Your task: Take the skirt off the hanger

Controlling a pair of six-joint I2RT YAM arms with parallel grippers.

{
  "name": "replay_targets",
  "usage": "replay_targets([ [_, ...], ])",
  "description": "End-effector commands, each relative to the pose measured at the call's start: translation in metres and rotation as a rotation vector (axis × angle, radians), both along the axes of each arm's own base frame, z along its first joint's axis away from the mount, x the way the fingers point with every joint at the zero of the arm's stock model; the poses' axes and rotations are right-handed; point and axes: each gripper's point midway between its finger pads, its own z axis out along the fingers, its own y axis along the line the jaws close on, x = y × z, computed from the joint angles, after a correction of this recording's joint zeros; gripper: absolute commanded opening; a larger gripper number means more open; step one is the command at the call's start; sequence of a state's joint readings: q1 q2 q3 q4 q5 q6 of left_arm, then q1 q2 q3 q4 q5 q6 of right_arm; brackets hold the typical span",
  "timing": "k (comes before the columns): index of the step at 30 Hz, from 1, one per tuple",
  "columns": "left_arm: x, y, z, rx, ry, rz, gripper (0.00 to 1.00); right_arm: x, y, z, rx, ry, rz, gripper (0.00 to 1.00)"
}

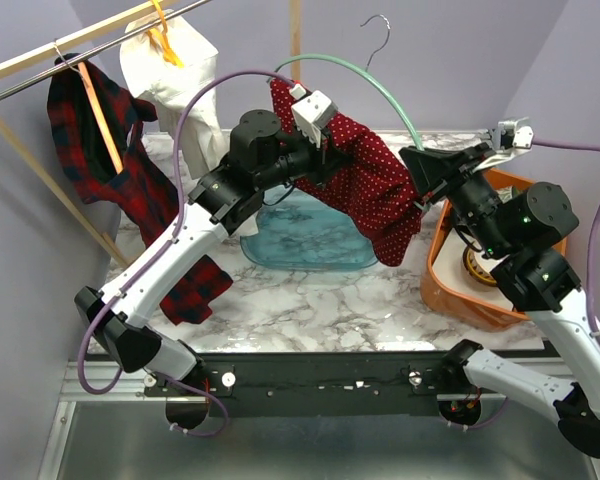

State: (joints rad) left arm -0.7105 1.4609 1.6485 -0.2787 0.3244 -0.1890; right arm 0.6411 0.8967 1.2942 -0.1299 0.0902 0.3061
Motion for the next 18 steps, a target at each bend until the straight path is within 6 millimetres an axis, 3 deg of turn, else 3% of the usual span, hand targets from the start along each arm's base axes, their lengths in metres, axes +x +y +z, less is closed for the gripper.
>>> replay_targets([
  [1,-0.006,-0.004,0.014,-0.030,-0.028,-0.017,0.00,-0.012,-0.022,0.037,0.111,-0.101,-0.053,0.01],
  [5,-0.010,0.008,0.001,-0.005,0.007,0.031,0.00,0.009,-0.038,0.032,0.029,-0.116,-0.207,0.01],
  [10,-0.030,0.024,0.005,-0.007,0.044,0.035,0.00,0.043,-0.057,0.032,-0.092,-0.108,-0.418,0.01],
  [13,-0.038,0.035,0.022,-0.001,0.048,0.049,0.00,0.062,-0.067,0.033,-0.169,-0.101,-0.530,0.01],
  [15,-0.049,0.044,0.046,-0.037,0.022,0.052,0.00,0.072,-0.082,0.037,-0.169,-0.083,-0.592,0.01],
  [18,-0.062,0.059,0.080,-0.131,-0.010,0.077,0.00,0.094,-0.094,0.020,-0.134,0.001,-0.588,0.01],
])
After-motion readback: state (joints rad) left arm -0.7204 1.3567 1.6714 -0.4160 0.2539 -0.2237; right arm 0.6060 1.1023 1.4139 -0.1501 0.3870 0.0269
